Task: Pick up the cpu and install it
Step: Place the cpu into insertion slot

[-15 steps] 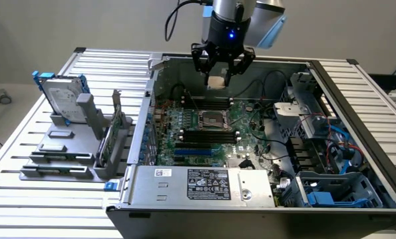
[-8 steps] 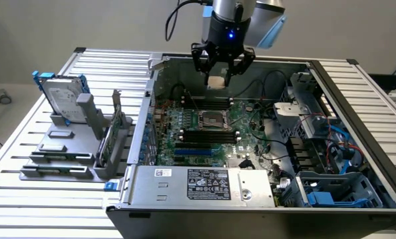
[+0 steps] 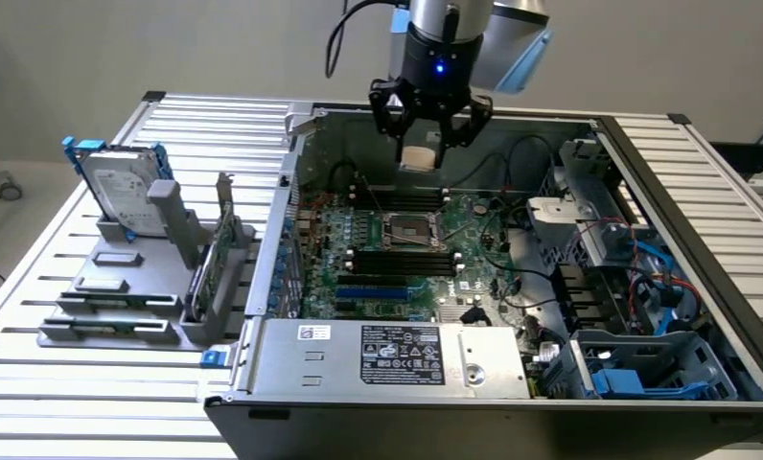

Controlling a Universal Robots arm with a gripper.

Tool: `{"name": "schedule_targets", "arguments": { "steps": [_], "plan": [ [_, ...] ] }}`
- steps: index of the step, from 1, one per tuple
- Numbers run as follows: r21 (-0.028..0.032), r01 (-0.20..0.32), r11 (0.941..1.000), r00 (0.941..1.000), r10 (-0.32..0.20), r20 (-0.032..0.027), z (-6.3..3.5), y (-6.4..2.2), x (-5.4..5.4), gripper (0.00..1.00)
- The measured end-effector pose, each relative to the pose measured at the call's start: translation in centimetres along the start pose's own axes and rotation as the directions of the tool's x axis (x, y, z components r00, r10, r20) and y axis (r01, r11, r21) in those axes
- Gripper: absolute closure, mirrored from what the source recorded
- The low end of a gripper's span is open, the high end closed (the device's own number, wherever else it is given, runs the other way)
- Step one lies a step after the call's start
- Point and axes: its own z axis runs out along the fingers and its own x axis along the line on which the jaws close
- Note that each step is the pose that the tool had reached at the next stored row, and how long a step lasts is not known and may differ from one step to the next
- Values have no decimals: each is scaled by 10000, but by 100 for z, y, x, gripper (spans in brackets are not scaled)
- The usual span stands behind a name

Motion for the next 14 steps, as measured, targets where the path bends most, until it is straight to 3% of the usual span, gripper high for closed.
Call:
{"name": "schedule_targets", "arguments": {
  "steps": [4, 7, 11, 14],
  "plan": [
    [-36, -719, 9974, 9974, 720, 73, 3, 0, 0, 45],
    [-68, -1270, 9919, 9918, 1271, 126, 4, -1, 0, 45],
    [-114, -1973, 9803, 9801, 1975, 194, 7, -1, 0, 45],
    [-151, -2506, 9680, 9677, 2509, 242, 8, -1, 0, 45]
  ]
}}
